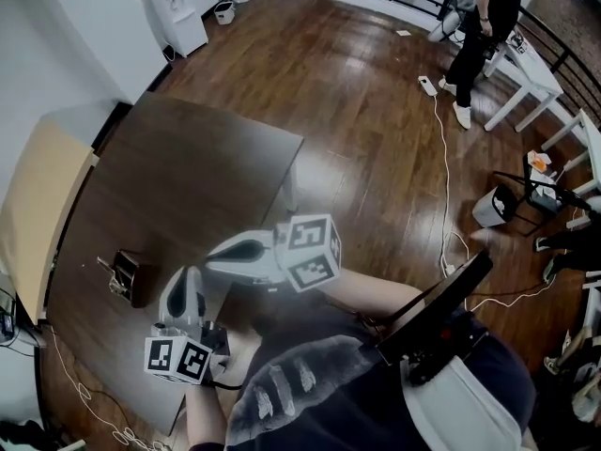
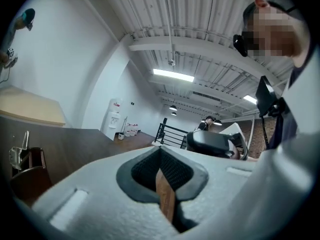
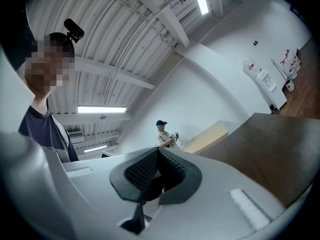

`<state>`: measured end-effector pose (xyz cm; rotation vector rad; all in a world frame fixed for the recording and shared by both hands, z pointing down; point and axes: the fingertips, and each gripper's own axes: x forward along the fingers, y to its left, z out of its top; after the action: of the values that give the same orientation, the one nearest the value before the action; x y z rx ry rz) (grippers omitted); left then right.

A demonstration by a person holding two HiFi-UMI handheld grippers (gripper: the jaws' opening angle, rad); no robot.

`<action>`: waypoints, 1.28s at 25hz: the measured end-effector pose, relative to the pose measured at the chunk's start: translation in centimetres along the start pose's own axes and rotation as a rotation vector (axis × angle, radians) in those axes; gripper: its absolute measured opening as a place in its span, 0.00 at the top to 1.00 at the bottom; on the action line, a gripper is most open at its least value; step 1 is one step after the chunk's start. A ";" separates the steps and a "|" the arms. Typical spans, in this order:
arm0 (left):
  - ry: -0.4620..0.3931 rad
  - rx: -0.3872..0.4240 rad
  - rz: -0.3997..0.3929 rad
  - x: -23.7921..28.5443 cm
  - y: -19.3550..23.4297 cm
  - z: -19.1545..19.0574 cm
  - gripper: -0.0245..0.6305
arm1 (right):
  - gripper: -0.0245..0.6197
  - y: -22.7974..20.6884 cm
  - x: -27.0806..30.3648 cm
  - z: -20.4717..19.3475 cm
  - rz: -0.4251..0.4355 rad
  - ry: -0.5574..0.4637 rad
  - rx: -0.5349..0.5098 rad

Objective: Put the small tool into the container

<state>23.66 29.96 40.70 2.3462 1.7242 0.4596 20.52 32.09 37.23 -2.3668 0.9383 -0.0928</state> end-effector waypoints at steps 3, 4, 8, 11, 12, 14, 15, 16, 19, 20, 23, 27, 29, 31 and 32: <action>-0.014 0.041 0.007 0.8 -1.9 0.2 0.96 | 0.96 0.1 -2.1 1.0 0.011 -0.030 -0.001; -0.016 0.047 0.008 1.0 -2.4 0.2 0.96 | 0.96 0.1 -2.7 1.3 0.014 -0.037 -0.001; -0.007 0.059 0.008 1.8 -4.4 -0.1 0.96 | 0.96 0.3 -5.0 1.8 0.018 -0.060 0.000; 0.011 0.069 0.010 2.4 -5.6 -0.5 0.96 | 0.96 0.4 -6.6 2.3 0.021 -0.083 0.003; 0.017 0.069 0.011 2.5 -5.9 -0.5 0.96 | 0.96 0.3 -7.0 2.5 0.020 -0.090 0.007; 0.030 0.070 0.012 2.7 -6.4 -0.7 0.96 | 0.96 0.2 -7.7 2.7 0.016 -0.103 0.015; 0.037 0.071 0.010 2.8 -6.7 -0.7 0.96 | 0.96 0.2 -7.9 2.7 0.015 -0.109 0.020; 0.043 0.074 0.006 2.9 -6.9 -0.8 0.96 | 0.96 0.3 -8.2 2.8 0.013 -0.114 0.023; 0.053 0.083 -0.007 3.2 -7.6 -0.9 0.96 | 0.96 0.2 -8.8 2.8 0.009 -0.129 0.031; 0.056 0.086 -0.010 3.4 -7.8 -1.0 0.96 | 0.96 0.2 -9.0 2.8 0.006 -0.133 0.034; 0.066 0.092 -0.016 3.6 -7.8 -1.1 0.96 | 0.96 -0.2 -9.3 2.7 -0.002 -0.143 0.047; 0.072 0.091 -0.019 3.6 -7.6 -1.1 0.96 | 0.96 -0.6 -9.3 2.8 0.006 -0.155 0.075; 0.072 0.085 -0.013 3.3 -7.3 -0.9 0.96 | 0.96 -1.0 -9.2 2.7 0.007 -0.162 0.104; 0.069 0.078 -0.008 3.1 -6.9 -0.7 0.96 | 0.96 -1.2 -9.0 2.7 0.005 -0.165 0.121; 0.064 0.075 -0.006 3.0 -6.7 -0.5 0.96 | 0.96 -1.3 -8.8 2.8 0.005 -0.164 0.125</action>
<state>18.32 34.85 39.32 2.4018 1.8063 0.4828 15.43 39.94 36.95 -2.2192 0.8353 0.0429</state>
